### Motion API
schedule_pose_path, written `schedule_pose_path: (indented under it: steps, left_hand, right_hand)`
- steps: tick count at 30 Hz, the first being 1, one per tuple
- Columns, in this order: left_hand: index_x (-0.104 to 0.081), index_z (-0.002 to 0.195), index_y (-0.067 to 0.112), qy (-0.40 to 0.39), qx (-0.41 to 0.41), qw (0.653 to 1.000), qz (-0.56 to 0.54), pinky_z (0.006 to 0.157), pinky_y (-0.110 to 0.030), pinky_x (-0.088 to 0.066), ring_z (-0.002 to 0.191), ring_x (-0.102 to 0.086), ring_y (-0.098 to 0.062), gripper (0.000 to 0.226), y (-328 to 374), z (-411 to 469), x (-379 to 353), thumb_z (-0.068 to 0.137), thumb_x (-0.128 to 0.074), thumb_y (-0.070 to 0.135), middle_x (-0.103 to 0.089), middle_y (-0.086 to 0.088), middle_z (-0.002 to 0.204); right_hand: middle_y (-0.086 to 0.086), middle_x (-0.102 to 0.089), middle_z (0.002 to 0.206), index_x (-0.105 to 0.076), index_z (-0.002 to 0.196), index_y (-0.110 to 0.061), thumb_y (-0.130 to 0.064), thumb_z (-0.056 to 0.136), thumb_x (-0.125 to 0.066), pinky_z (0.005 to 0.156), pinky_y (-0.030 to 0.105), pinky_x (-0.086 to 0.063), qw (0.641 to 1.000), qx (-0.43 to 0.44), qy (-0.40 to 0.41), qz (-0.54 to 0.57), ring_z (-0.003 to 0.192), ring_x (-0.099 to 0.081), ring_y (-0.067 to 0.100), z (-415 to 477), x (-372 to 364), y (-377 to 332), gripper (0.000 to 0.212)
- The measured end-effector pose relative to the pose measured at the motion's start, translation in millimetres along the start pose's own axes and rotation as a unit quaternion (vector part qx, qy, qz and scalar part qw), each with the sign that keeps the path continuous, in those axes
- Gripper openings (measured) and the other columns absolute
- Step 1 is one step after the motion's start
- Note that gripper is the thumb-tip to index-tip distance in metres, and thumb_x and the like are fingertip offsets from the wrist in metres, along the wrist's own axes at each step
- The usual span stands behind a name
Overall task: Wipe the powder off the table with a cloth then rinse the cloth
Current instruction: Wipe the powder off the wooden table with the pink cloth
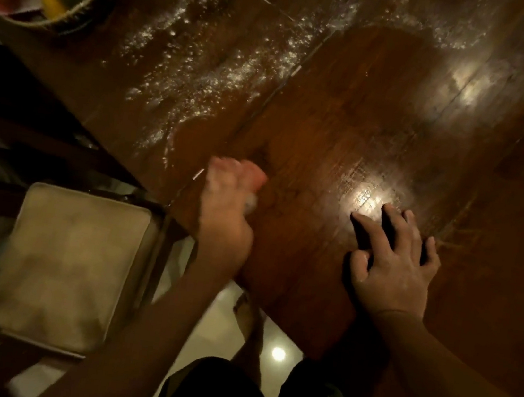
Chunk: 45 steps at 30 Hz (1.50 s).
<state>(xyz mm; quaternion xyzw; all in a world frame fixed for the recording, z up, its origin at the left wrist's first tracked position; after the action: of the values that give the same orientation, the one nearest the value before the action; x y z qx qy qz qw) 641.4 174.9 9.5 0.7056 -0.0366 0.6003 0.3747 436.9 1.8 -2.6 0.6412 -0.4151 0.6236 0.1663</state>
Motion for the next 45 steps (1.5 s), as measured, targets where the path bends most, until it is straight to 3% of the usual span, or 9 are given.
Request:
schedule_pose_path:
  steps: [3,7,12,15,18,26,31,35,45]
  left_hand:
    - [-0.04,0.146,0.033,-0.124,-0.115,0.985,0.015,0.122,-0.041,-0.02,0.152,-0.004,-0.021,0.075,38.6,-67.7,-39.3,0.083,-0.042,-0.008,-0.022,0.004,0.162]
    - [-0.037,0.144,0.037,-0.151,-0.25,0.953,0.077,0.108,-0.055,-0.04,0.146,-0.023,-0.023,0.082,32.8,-93.1,-26.2,0.074,-0.07,0.008,-0.039,0.006,0.154]
    - [-0.055,0.134,0.037,-0.005,-0.036,0.999,0.013,0.117,-0.056,-0.026,0.144,-0.032,-0.012,0.073,-54.9,-12.5,45.3,0.073,-0.05,-0.004,-0.042,0.014,0.15]
    - [-0.061,0.132,0.028,0.113,0.111,0.987,-0.027,0.112,-0.043,-0.039,0.132,-0.048,-0.016,0.06,-107.8,30.9,67.3,0.084,-0.047,-0.006,-0.054,0.003,0.143]
    - [-0.049,0.143,0.03,0.117,0.222,0.967,0.039,0.112,-0.041,-0.035,0.137,-0.04,-0.028,0.055,-119.0,61.5,60.8,0.093,-0.046,0.006,-0.04,-0.005,0.153]
    - [-0.061,0.124,0.025,0.075,0.059,0.995,-0.019,0.107,-0.043,-0.044,0.129,-0.05,-0.015,0.058,-14.7,-27.6,19.5,0.079,-0.049,-0.009,-0.056,0.003,0.136]
    - [-0.054,0.138,0.029,-0.032,0.013,0.999,0.029,0.121,-0.046,-0.021,0.147,-0.025,-0.013,0.076,-12.4,-41.4,11.9,0.075,-0.051,-0.015,-0.042,0.005,0.153]
    - [-0.042,0.146,0.03,-0.023,0.103,0.993,0.049,0.122,-0.051,-0.013,0.15,-0.018,-0.026,0.079,-57.4,4.6,35.6,0.079,-0.06,-0.008,-0.033,0.002,0.158]
    - [-0.021,0.155,0.018,0.013,0.223,0.969,0.109,0.11,-0.06,-0.034,0.144,-0.022,-0.041,0.084,-161.1,120.1,73.1,0.086,-0.068,0.014,-0.032,-0.016,0.154]
  right_hand:
    - [-0.006,-0.022,0.161,-0.042,0.139,-0.051,-0.037,0.086,-0.041,0.121,0.055,-0.001,1.0,0.001,-0.007,-0.002,0.154,-0.004,0.017,0.7,-0.6,-0.7,0.055]
    - [-0.003,-0.024,0.161,-0.041,0.14,-0.048,-0.036,0.087,-0.04,0.121,0.057,-0.002,1.0,0.014,-0.007,-0.003,0.154,-0.006,0.019,0.9,-1.3,-1.4,0.055]
    - [0.001,-0.025,0.161,-0.038,0.142,-0.043,-0.033,0.089,-0.04,0.118,0.059,-0.004,1.0,0.028,-0.003,-0.006,0.153,-0.009,0.022,-0.7,-1.8,-2.3,0.054]
    - [0.001,-0.022,0.162,-0.036,0.144,-0.044,-0.033,0.092,-0.044,0.118,0.06,-0.004,0.999,0.032,-0.008,-0.007,0.154,-0.007,0.022,-0.5,-4.0,0.0,0.053]
    - [0.002,-0.022,0.163,-0.033,0.144,-0.045,-0.037,0.091,-0.037,0.118,0.06,-0.005,0.999,0.046,-0.003,-0.013,0.154,-0.007,0.022,-0.3,-4.1,-1.9,0.054]
    - [0.012,-0.019,0.164,-0.026,0.154,-0.033,-0.044,0.09,-0.026,0.118,0.062,-0.01,0.993,0.094,-0.035,-0.067,0.153,-0.008,0.036,-1.8,-8.0,-9.3,0.065]
    - [0.007,-0.018,0.166,-0.027,0.155,-0.036,-0.05,0.088,-0.033,0.117,0.067,-0.01,0.948,0.283,-0.094,-0.11,0.153,-0.005,0.038,-1.3,-21.4,-45.1,0.068]
    - [-0.003,-0.008,0.168,-0.021,0.15,-0.052,-0.052,0.09,-0.03,0.117,0.066,0.003,0.938,0.317,-0.119,-0.069,0.153,0.006,0.035,35.8,-31.6,-99.3,0.061]
    - [-0.013,-0.005,0.167,-0.017,0.15,-0.056,-0.052,0.093,-0.029,0.118,0.065,0.0,0.96,0.256,-0.087,-0.07,0.154,0.009,0.027,73.5,-40.7,-136.7,0.058]
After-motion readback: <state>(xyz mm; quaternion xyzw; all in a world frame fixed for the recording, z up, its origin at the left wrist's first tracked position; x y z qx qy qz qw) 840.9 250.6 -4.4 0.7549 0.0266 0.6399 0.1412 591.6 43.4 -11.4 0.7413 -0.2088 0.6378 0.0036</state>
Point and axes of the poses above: each hand's wrist, its own z-axis towards the middle knuckle, its own x-axis out of the back of the hand, y = z × x, the point moved 8 cm from there along z, towards the middle knuckle
